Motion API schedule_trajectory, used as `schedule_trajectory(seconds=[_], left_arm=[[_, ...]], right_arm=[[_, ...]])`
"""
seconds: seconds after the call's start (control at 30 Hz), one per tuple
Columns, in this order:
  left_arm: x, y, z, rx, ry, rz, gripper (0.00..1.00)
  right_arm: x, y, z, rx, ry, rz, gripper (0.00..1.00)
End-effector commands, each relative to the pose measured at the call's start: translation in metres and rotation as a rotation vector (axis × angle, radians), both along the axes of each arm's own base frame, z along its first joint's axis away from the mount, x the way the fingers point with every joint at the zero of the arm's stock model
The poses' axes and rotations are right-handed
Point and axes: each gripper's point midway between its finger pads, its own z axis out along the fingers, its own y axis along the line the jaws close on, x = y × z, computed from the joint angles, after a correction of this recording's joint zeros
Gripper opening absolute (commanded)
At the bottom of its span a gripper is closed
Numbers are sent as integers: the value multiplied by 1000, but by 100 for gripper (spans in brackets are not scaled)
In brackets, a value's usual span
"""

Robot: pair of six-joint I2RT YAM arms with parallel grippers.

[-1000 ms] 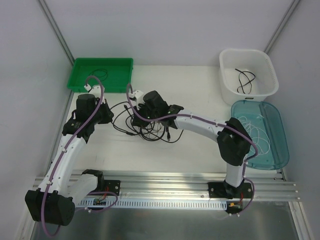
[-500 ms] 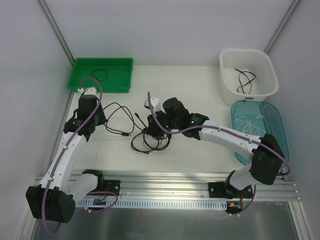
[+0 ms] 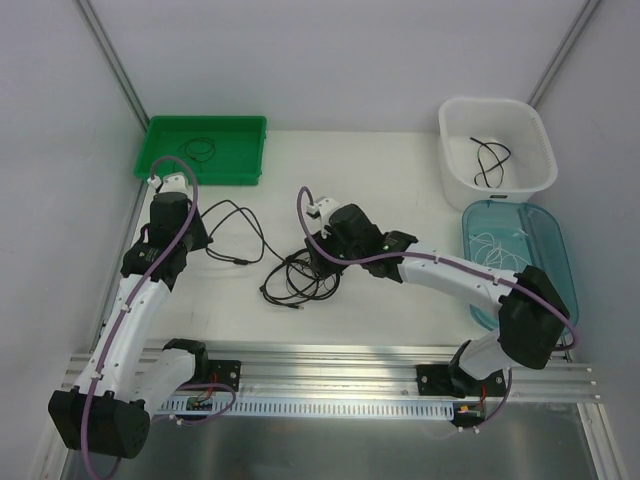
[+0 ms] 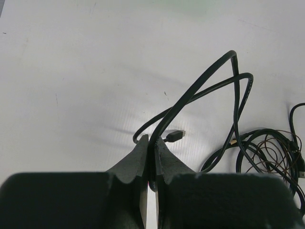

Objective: Untangle the cables

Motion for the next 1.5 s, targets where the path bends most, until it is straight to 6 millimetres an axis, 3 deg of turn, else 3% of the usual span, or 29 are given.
schedule_trajectory(seconds=[0.0, 0.13, 0.2, 0.37, 0.53, 0.7, 0.77, 0.8, 0.87, 0.9, 0.97, 1.03, 1.13, 1.33, 1.47], left_arm=[[6, 1, 15, -21, -71, 13, 0], [6, 2, 14, -20, -71, 19, 0], [5, 3, 15, -15, -73, 25, 0], [5, 4, 14, -17, -72, 30, 0], [6, 2, 15, -20, -74, 25, 0], [7, -1, 13, -27, -64, 8, 0], [7, -1, 13, -28, -65, 5, 0], [6, -1, 13, -29, -64, 5, 0], [6, -1, 14, -29, -70, 3, 0], [6, -1, 15, -30, -76, 3, 0], [6, -2, 16, -30, -79, -2, 0], [6, -2, 17, -30, -83, -3, 0], [6, -2, 18, -31, -87, -5, 0], [5, 0, 20, -25, -97, 3, 0], [4, 2, 23, -19, -109, 16, 0]], right_arm=[[25, -34, 25, -10, -105, -245, 59], [40, -66, 31, -15, -150, -474, 59], [41, -74, 29, -30, -151, -507, 58], [26, -50, 21, 1, -102, -398, 56], [15, -42, 7, -28, -68, -393, 55], [7, -9, 30, -10, -90, -264, 54], [4, -2, 18, -50, -48, -229, 53], [7, 6, 24, -42, -44, -223, 53], [6, 13, 4, -99, 9, -203, 51], [8, 20, 7, -94, 20, -197, 51], [5, 28, -13, -126, 83, -180, 50], [4, 36, -21, -128, 120, -172, 49], [6, 37, -42, -166, 163, -186, 48], [5, 23, -79, -257, 207, -217, 47], [7, -2, -107, -325, 238, -265, 46]])
